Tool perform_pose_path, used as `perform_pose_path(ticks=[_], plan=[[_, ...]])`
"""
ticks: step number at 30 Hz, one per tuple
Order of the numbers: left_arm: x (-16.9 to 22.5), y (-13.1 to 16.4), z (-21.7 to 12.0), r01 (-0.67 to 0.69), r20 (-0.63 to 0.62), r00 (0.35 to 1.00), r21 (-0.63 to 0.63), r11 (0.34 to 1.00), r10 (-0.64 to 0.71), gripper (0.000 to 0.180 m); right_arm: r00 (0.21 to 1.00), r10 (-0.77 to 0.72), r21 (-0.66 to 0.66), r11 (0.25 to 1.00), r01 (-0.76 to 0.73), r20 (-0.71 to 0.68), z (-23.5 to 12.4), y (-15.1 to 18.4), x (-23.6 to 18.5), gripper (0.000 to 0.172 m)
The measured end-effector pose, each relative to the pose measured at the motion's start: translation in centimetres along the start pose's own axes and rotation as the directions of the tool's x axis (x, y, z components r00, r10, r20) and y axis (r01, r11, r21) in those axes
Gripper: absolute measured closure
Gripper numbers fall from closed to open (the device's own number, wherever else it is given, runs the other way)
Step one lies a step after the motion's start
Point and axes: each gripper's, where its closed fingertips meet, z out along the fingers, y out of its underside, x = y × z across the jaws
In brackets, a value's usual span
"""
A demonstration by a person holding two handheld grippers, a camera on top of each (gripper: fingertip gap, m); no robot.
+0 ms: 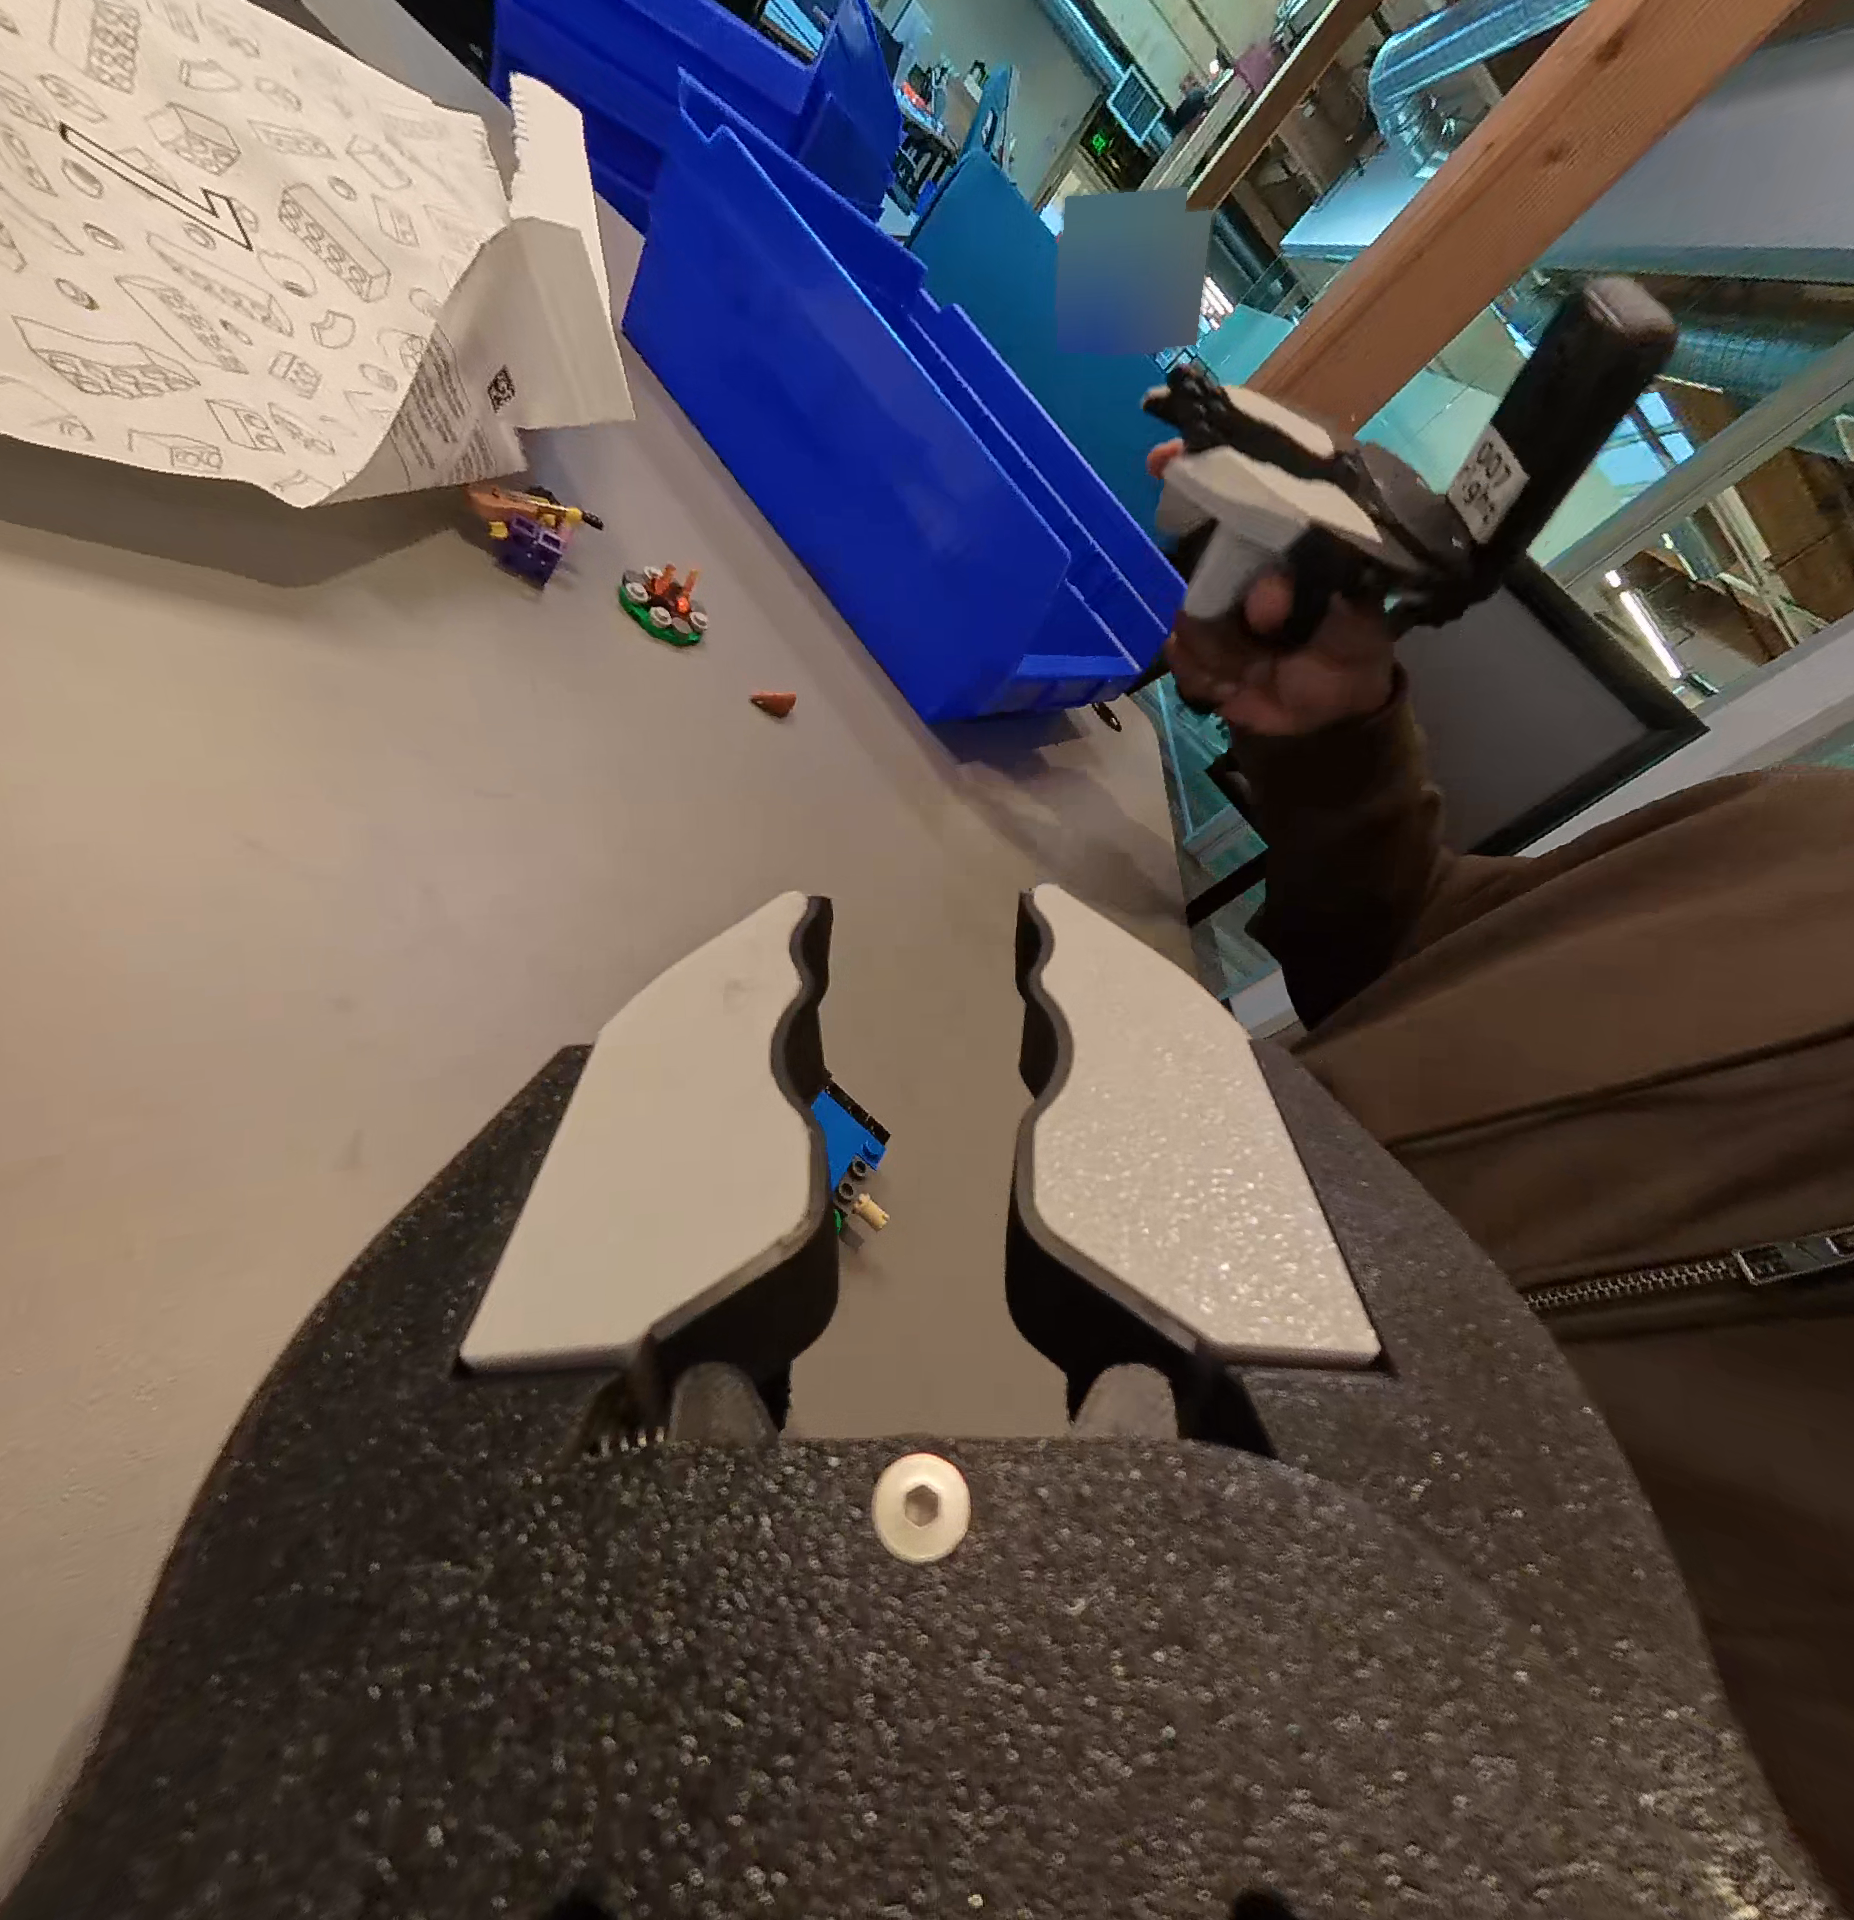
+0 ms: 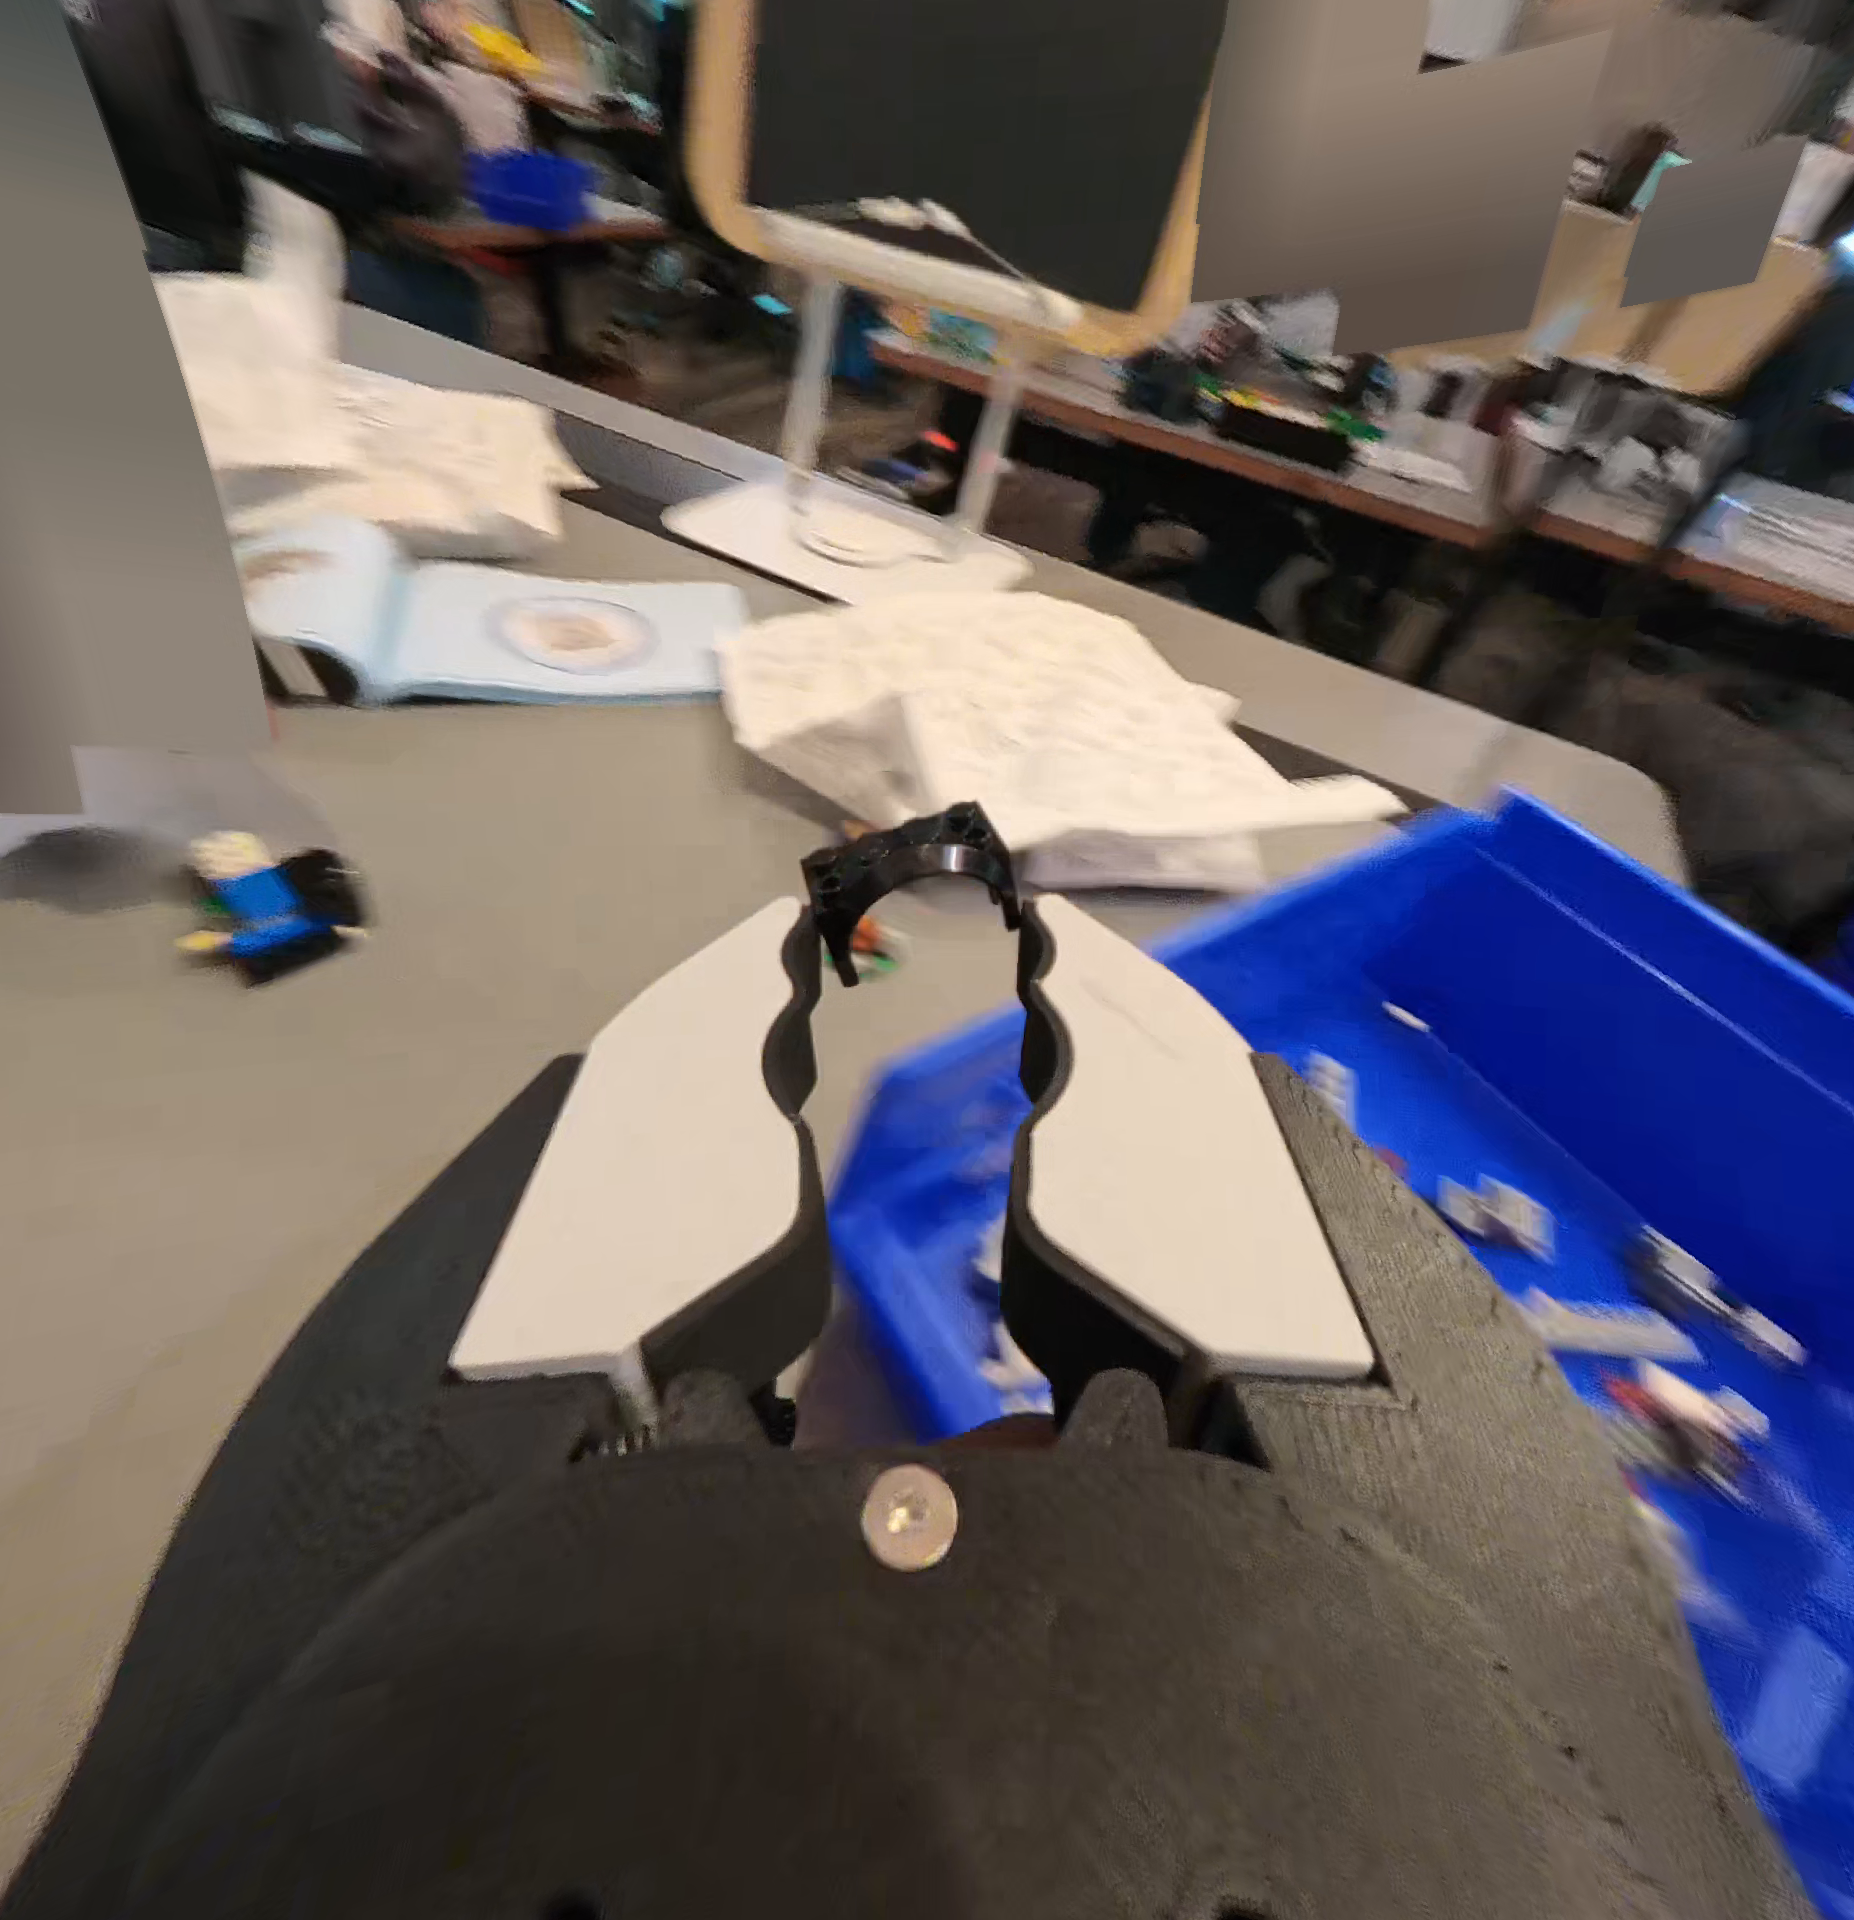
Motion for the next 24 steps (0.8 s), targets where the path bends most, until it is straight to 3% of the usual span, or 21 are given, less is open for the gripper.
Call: perform_pose_path(ticks=[4, 7, 10, 13, 18, 20, 24], plan=[[0.1, 1.0, 0.7, -0.017, 0.003, 1.000, -0.053, 0.998, 0.018, 0.147, 0.982, -0.013, -0.192, 0.981, -0.024, -0.186, -1.1, 3.4, 6.4, 0.127], [-0.1, 1.6, 1.1, -0.040, 0.018, 0.999, -0.087, 0.995, 0.042, 0.146, 0.986, -0.051, -0.216, 0.976, 0.016, -0.160, -0.9, 3.6, 5.6, 0.117], [-0.4, 1.7, 1.1, -0.043, 0.028, 0.999, -0.094, 0.995, 0.046, 0.147, 0.993, -0.116, -0.193, 0.975, 0.110, -0.018, 0.2, 2.2, 0.9, 0.117], [-1.0, 1.8, 0.9, -0.039, 0.042, 0.998, -0.102, 0.994, 0.044, 0.147, 0.960, -0.152, -0.136, 0.973, 0.187, 0.236, 2.2, 0.9, -6.3, 0.121], [-2.2, 1.7, 0.1, -0.047, 0.088, 0.995, -0.110, 0.993, 0.057, 0.147, 0.747, -0.050, -0.168, 0.962, 0.213, 0.663, 6.9, 2.8, -17.9, 0.125], [-2.4, 1.5, -0.1, -0.041, 0.094, 0.994, -0.101, 0.994, 0.051, 0.147, 0.655, -0.022, -0.218, 0.934, 0.282, 0.755, 9.0, 4.5, -20.7, 0.123], [-2.8, 1.5, -0.6, -0.056, 0.110, 0.992, -0.112, 0.992, 0.068, 0.147, 0.543, 0.070, -0.299, 0.889, 0.347, 0.837, 12.1, 6.5, -23.0, 0.125]])
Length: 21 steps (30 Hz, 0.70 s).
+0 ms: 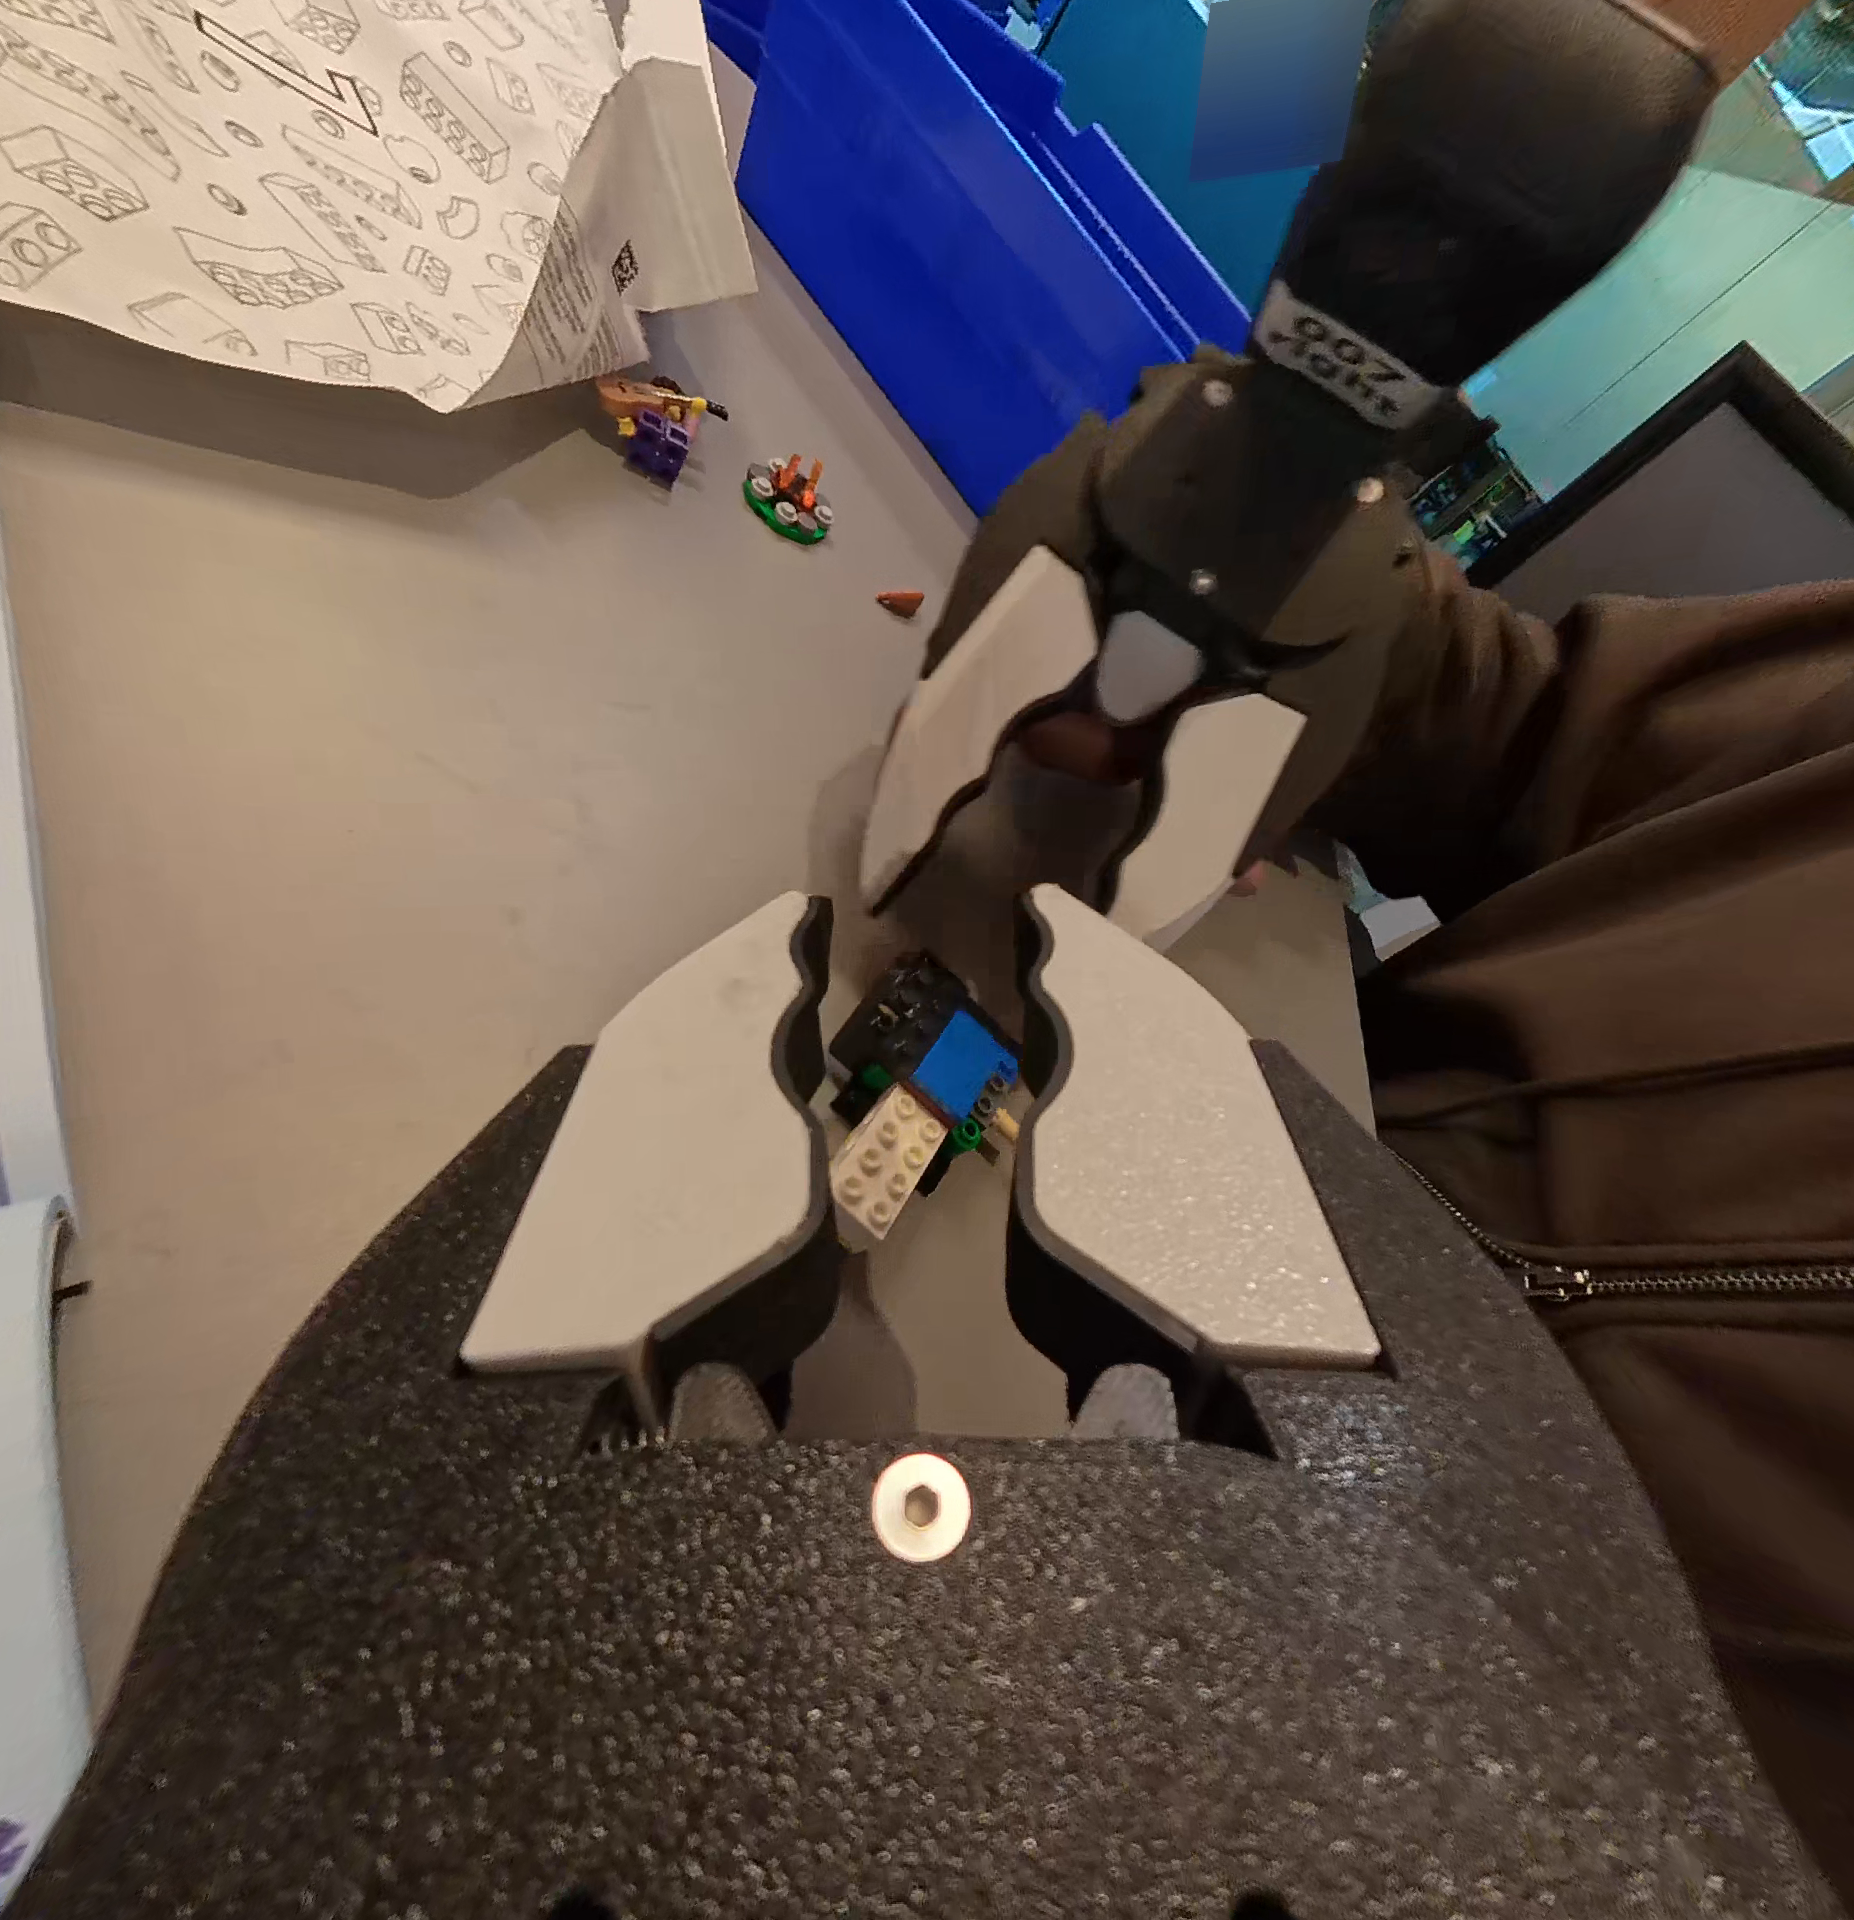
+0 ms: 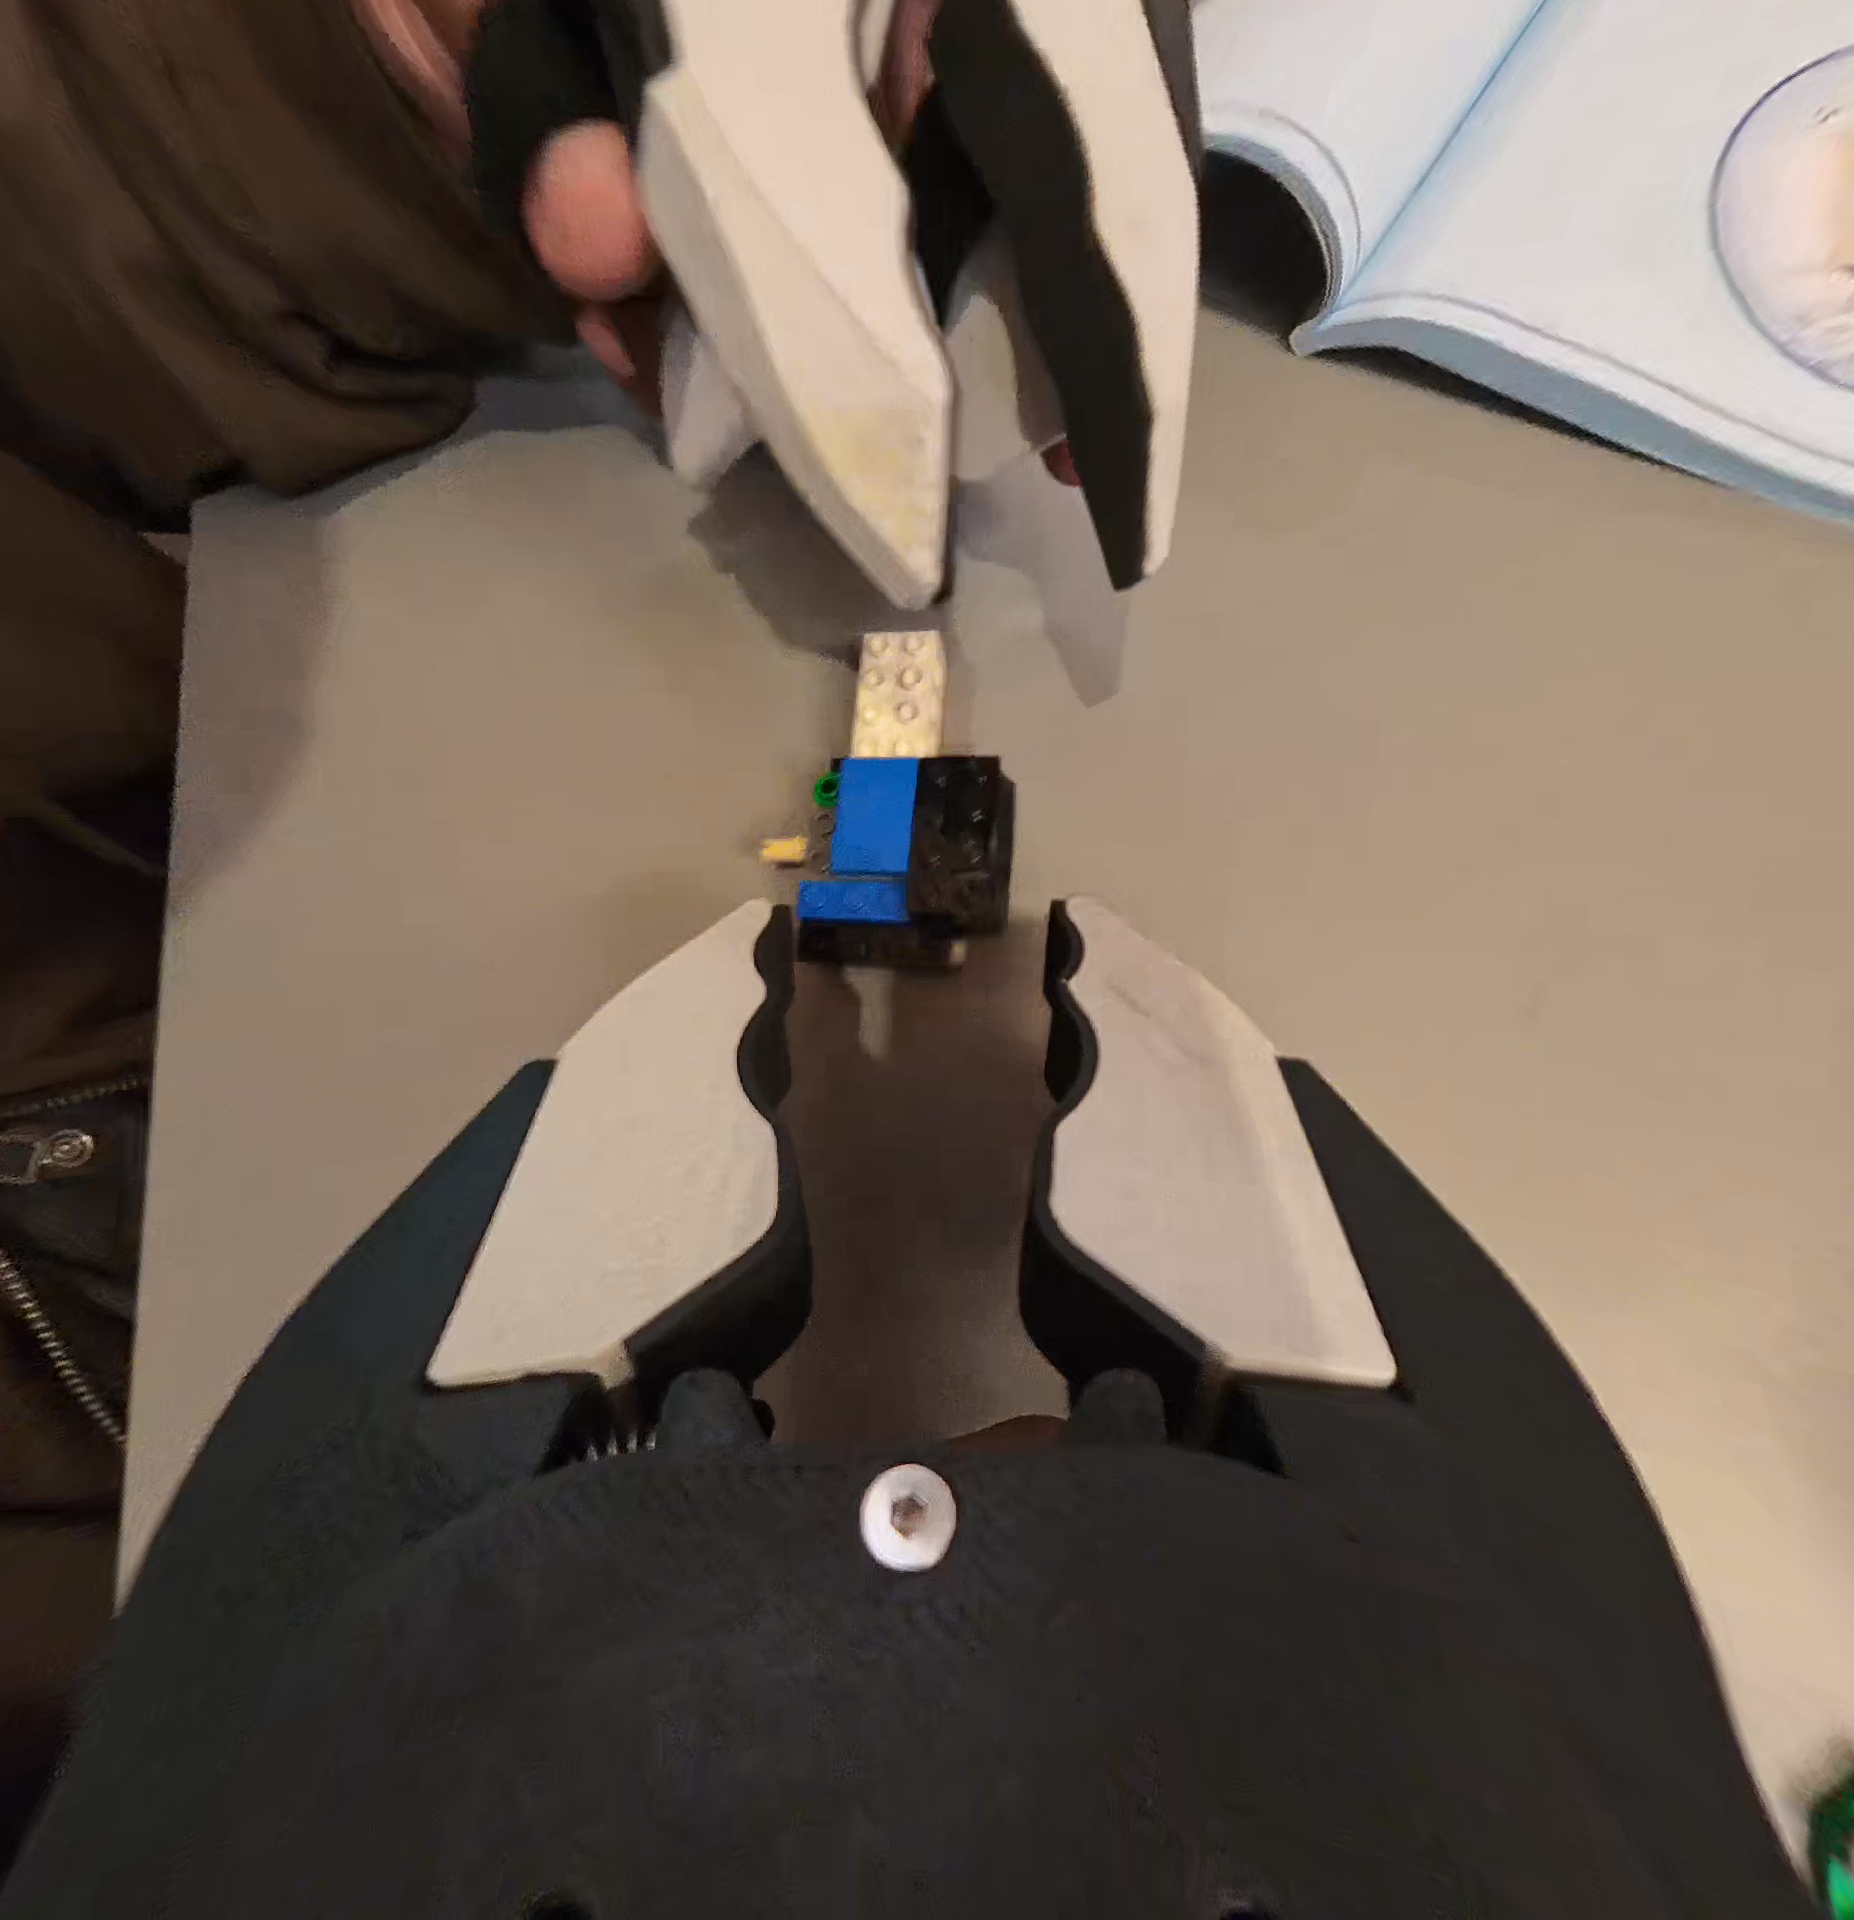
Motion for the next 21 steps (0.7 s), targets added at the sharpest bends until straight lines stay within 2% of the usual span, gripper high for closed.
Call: perform_pose_path(ticks=[6, 8, 13, 17, 21], plan=[[0.0, 0.2, -0.1, 0.010, -0.021, 1.000, -0.008, 1.000, -0.010, 0.147, 0.982, 0.040, -0.060, 0.998, -0.029, 0.186, 1.7, 0.2, -0.9, 0.141], [-0.3, 0.2, -0.1, 0.017, -0.018, 1.000, -0.004, 1.000, -0.017, 0.147, 0.981, 0.022, -0.049, 0.999, -0.012, 0.195, 1.7, 0.3, -1.3, 0.147], [-1.4, -0.6, -0.6, 0.026, 0.039, 0.999, 0.051, 0.998, -0.028, 0.147, 0.999, 0.000, 0.088, 0.996, -0.004, 0.044, 0.1, -0.8, -0.1, 0.153], [-2.9, -1.8, -1.4, 0.050, 0.098, 0.993, 0.156, 0.986, -0.066, 0.141, 0.992, 0.045, 0.270, 0.963, -0.012, -0.118, -2.2, -2.5, 1.8, 0.153], [-1.6, -2.9, -1.0, 0.134, -0.044, 0.991, 0.247, 0.960, -0.127, 0.130, 0.954, 0.155, 0.464, 0.886, -0.019, -0.256, -4.6, -4.1, 3.6, 0.153]])
